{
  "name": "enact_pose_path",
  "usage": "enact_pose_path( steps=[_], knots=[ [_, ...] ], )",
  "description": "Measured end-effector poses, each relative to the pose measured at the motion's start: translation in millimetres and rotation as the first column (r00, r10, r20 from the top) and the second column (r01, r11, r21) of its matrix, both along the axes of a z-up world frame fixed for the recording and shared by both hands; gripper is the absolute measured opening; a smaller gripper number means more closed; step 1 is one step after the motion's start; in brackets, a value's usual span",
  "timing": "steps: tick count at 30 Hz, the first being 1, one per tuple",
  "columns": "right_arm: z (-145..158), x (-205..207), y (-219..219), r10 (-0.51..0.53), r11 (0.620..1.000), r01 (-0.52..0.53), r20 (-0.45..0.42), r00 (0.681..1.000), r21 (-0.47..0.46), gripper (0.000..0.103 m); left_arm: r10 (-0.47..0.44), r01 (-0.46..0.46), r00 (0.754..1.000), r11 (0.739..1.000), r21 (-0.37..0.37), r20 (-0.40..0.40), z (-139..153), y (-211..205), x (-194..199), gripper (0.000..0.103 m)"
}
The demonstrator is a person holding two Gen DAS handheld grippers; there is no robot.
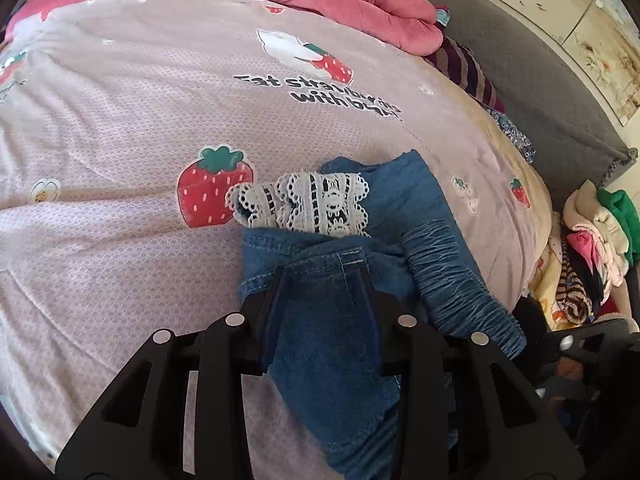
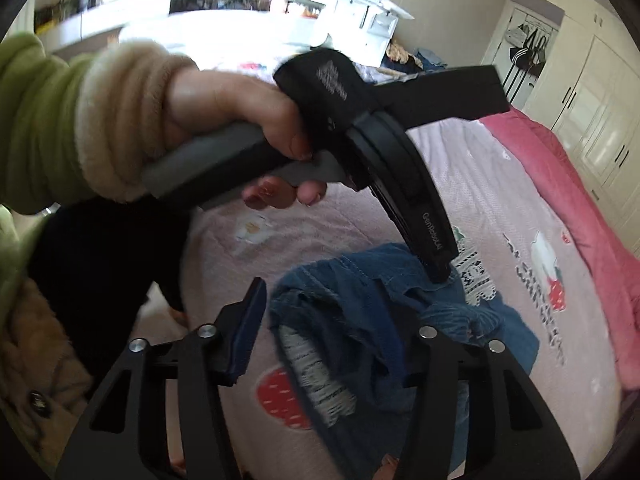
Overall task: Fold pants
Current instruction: 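Fold the waistband over the pants with the left tool and release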
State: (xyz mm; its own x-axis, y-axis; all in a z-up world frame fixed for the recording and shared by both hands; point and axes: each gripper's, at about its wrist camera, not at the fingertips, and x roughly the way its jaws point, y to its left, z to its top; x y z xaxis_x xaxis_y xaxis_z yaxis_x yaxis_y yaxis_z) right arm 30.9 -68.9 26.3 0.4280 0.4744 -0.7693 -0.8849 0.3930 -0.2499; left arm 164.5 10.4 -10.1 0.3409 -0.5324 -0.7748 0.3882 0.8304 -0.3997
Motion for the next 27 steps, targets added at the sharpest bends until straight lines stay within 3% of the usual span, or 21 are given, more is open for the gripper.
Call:
enact_pose_path(
  steps=[2,4,8,11,15,18,20,25,27],
  knots=[
    [-8,5,-1,0.028,1.0,-0.027,-0.074,0.997,0.002,0.011,0.001,-0.001,1.0,1.0,-0.006,0.008,-1,0,2,0.026],
    [-8,-7,-8,0.068,0.998,-0.069,-0.107,0.992,-0.002,0.001,0.0,0.0,1.0,1.0,-0.015,0.006,-3,-1,3,0.026],
    [-14,-33,-28,0.08,0.993,-0.085,-0.074,0.994,-0.078,0.001,-0.003,0.004,1.0,1.0,-0.019,0.027,-5,-4,2,0.026],
    [-15,-28,-40,0.029,0.999,-0.035,-0.125,0.992,-0.041,0.001,-0.005,0.006,0.999,0.999,-0.034,0.045,-5,-5,2,0.026],
    [10,-32,-35,0.039,0.999,-0.038,-0.062,0.997,0.013,0.011,-0.006,0.008,0.999,0.999,-0.054,0.051,-5,-1,1,0.026],
    [26,-41,-17,0.109,0.992,-0.109,-0.006,0.994,0.056,0.019,-0.007,0.01,0.999,0.998,-0.062,0.054,-4,1,2,0.026],
    [25,-45,-2,0.166,0.986,-0.166,0.029,0.986,0.012,0.024,-0.007,0.01,0.998,0.998,-0.066,0.055,-4,2,2,0.026],
    [-6,-34,34,0.249,0.959,-0.235,0.075,0.965,-0.159,0.024,-0.017,0.02,0.996,0.999,-0.035,0.085,-3,-1,-3,0.026],
    [-20,-28,38,0.252,0.949,-0.236,0.052,0.966,-0.209,0.018,-0.024,0.024,0.994,1.0,-0.007,0.105,-3,-4,-7,0.026]
  ],
)
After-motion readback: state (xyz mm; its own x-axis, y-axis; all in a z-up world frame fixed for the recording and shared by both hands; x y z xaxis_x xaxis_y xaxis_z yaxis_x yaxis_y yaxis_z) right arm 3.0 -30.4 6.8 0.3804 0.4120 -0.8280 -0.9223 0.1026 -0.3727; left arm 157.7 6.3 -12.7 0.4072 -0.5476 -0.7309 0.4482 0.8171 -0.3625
